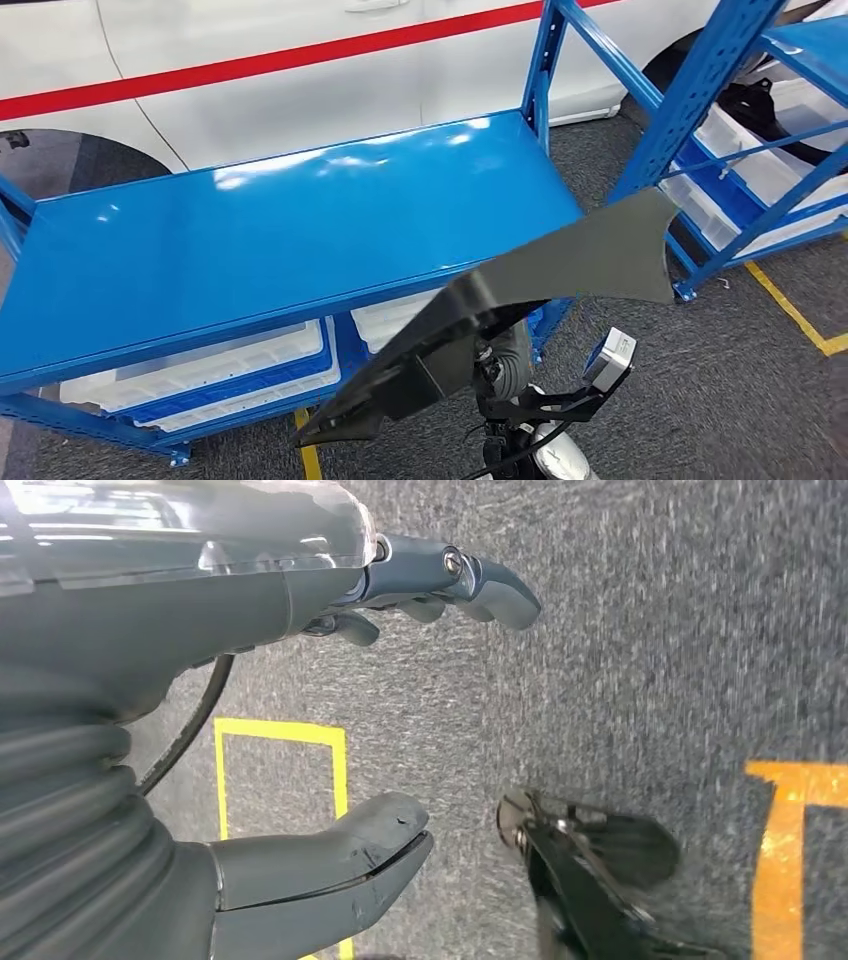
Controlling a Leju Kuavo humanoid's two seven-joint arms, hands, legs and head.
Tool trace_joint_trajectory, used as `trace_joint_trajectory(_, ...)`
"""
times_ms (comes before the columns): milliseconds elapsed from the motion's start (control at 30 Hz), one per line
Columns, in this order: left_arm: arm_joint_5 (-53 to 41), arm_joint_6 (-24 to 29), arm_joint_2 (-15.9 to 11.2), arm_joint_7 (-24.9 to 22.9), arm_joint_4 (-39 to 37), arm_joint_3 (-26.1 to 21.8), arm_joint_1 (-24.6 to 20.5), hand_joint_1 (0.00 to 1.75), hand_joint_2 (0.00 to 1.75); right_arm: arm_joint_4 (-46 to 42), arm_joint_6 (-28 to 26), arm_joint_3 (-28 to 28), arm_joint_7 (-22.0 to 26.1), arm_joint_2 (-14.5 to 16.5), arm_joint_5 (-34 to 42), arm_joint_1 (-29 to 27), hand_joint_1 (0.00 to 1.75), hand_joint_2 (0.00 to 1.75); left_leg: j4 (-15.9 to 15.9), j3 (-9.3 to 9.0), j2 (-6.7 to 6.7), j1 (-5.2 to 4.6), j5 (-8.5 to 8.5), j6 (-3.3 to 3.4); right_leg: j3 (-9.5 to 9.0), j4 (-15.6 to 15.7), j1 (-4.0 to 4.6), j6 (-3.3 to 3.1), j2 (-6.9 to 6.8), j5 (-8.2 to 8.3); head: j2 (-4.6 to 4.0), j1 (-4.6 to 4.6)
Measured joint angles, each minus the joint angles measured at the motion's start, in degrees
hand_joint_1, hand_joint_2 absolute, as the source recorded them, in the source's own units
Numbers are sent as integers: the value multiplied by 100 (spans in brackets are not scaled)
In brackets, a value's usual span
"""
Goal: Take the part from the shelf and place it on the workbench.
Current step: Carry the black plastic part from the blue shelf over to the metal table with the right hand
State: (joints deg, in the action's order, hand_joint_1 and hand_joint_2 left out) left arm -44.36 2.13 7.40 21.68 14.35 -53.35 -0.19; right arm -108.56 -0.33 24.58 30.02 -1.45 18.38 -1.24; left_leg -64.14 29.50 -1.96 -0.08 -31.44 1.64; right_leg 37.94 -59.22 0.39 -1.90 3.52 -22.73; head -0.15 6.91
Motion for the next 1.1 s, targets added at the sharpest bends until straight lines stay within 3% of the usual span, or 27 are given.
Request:
trace_joint_trajectory(33, -3, -2, -3, 2, 5, -5, -1, 0, 175, 1, 2, -8, 5, 7, -1, -6, 175, 175, 396, -248, -135, -18, 19, 58, 36, 3, -7, 16, 57, 60, 0, 0)
trace_joint_trajectory(100, -4, -5, -12, 5, 17, -9, -2, 0, 175, 1, 7, -18, 11, 21, 0, -20, 175, 175, 803, -460, -286, -49, -16, 114, 76, 35, -47, 82, 167, 183, 0, -1)
trace_joint_trajectory(167, -5, -6, -5, 7, 23, -11, -9, 0, 175, 2, 13, -34, 10, 30, 2, -43, 175, 175, 898, -441, -166, -47, 107, 105, 103, 95, -66, 161, 247, 282, 0, -5)
trace_joint_trajectory(200, -5, -7, -4, 7, 27, -12, -15, 0, 175, 3, 18, -50, 11, 32, 2, -55, 175, 175, 949, -413, -84, -34, 186, 120, 136, 53, -57, 192, 174, 197, 0, -4)
trace_joint_trajectory(233, -5, -7, -2, 7, 30, -13, -17, 0, 175, 4, 23, -66, 11, 33, 2, -65, 175, 175, 992, -372, 7, -14, 270, 131, 189, -83, -49, 219, 51, -2, 0, -4)
trace_joint_trajectory(300, -6, -8, -1, 5, 33, -16, -5, 0, 175, 5, 33, -86, 11, 33, 2, -83, 175, 175, 995, -236, 182, -2, 392, 145, 347, -692, -82, 280, -226, -618, 0, -3)
trace_joint_trajectory(333, -6, -8, -1, 5, 33, -19, 2, 0, 175, 5, 36, -93, 10, 33, 2, -99, 175, 175, 964, -149, 273, 2, 436, 134, 420, -1058, -113, 320, -280, -827, 0, -6)
trace_joint_trajectory(367, -7, -8, -1, 4, 33, -23, 5, 0, 175, 6, 36, -100, 10, 33, 2, -120, 175, 175, 921, -51, 364, 9, 474, 117, 449, -1354, -145, 362, -308, -898, 0, -5)
trace_joint_trajectory(400, -7, -8, 1, 4, 33, -27, 2, 0, 175, 7, 36, -108, 9, 33, 2, -144, 175, 175, 866, 56, 453, 20, 504, 95, 399, -1496, -178, 403, -329, -829, 0, -4)
trace_joint_trajectory(433, -6, -8, 4, 4, 33, -32, -4, 0, 175, 7, 37, -113, 9, 34, 2, -165, 175, 175, 798, 164, 537, 34, 529, 69, 248, -1442, -209, 443, -360, -681, 0, -5)
trace_joint_trajectory(467, -7, -8, 6, 4, 34, -36, -12, 0, 175, 6, 37, -114, 9, 34, 2, -179, 175, 175, 723, 264, 613, 48, 546, 41, -3, -1198, -239, 479, -421, -543, 0, -4)
trace_joint_trajectory(500, -7, -8, 8, 4, 37, -38, -18, 0, 175, 5, 37, -115, 9, 34, 2, -182, 175, 175, 652, 355, 676, 56, 558, 8, -295, -832, -243, 508, -522, -517, 0, -3)
trace_joint_trajectory(567, -8, -8, 9, 5, 42, -43, -27, 0, 175, 1, 39, -117, 13, 40, 2, -188, 175, 175, 544, 464, 773, 54, 590, -67, -689, -215, -200, 442, -664, -640, 0, -4)
trace_joint_trajectory(600, -8, -8, 9, 6, 44, -44, -33, 0, 175, 0, 41, -121, 14, 44, 2, -194, 175, 175, 526, 488, 814, 54, 620, -110, -734, -75, -162, 378, -675, -704, 0, -5)
trace_joint_trajectory(667, -8, -8, 10, 7, 44, -46, -42, 0, 175, -1, 43, -129, 14, 50, 1, -218, 175, 175, 510, 510, 852, 78, 660, -199, -658, -25, -139, 224, -592, -644, 0, -3)
trace_joint_trajectory(700, -8, -8, 11, 7, 44, -46, -42, 0, 175, 0, 44, -132, 13, 52, 1, -223, 175, 175, 467, 543, 773, 98, 593, -240, -610, -19, -138, 158, -547, -598, 0, -4)
trace_joint_trajectory(767, -7, -10, 22, 7, 44, -46, -20, 0, 175, 0, 45, -136, 12, 59, 1, -227, 175, 175, 76, 684, 479, 122, 185, -290, -497, -1, -144, 43, -459, -498, 0, -4)
trace_joint_trajectory(833, -5, -12, 30, 8, 44, -51, 5, 0, 175, 1, 48, -137, 12, 67, 1, -237, 175, 175, -635, 881, 278, 119, -298, -287, -365, -1, -116, -10, -345, -395, 0, -4)
trace_joint_trajectory(867, -4, -12, 30, 9, 44, -56, 10, 0, 175, 1, 48, -138, 11, 68, 0, -253, 175, 175, -918, 930, 251, 117, -410, -275, -299, -3, -98, -17, -280, -340, 0, -4)
trace_joint_trajectory(900, -2, -12, 30, 9, 44, -63, 10, 0, 175, 2, 46, -141, 10, 68, 0, -273, 175, 175, -1022, 897, 240, 114, -396, -255, -240, -6, -86, -16, -213, -287, 0, -4)
trace_joint_trajectory(933, 2, -13, 30, 9, 44, -74, 8, 0, 175, 2, 44, -145, 9, 68, 0, -294, 175, 175, -921, 765, 229, 110, -286, -230, -184, -9, -78, -10, -145, -238, 0, -5)
trace_joint_trajectory(1000, 9, -14, 30, 9, 45, -103, 2, 0, 175, 2, 37, -156, 8, 69, -3, -334, 175, 175, -191, 253, 84, 103, -11, -159, -94, -18, -73, 17, -3, -145, 0, -4)
trace_joint_trajectory(1067, 14, -19, 32, 12, 46, -136, 1, 0, 175, 2, 22, -179, 9, 73, -17, -364, 175, 175, 517, -182, -137, 95, 66, -112, -28, -25, -74, 71, 121, -57, 0, -3)
trace_joint_trajectory(1100, 15, -24, 32, 14, 46, -152, 0, 0, 175, 2, 13, -193, 11, 77, -35, -384, 175, 175, 682, -265, -200, 84, 40, -103, -5, -21, -81, 109, 173, -15, 0, -3)
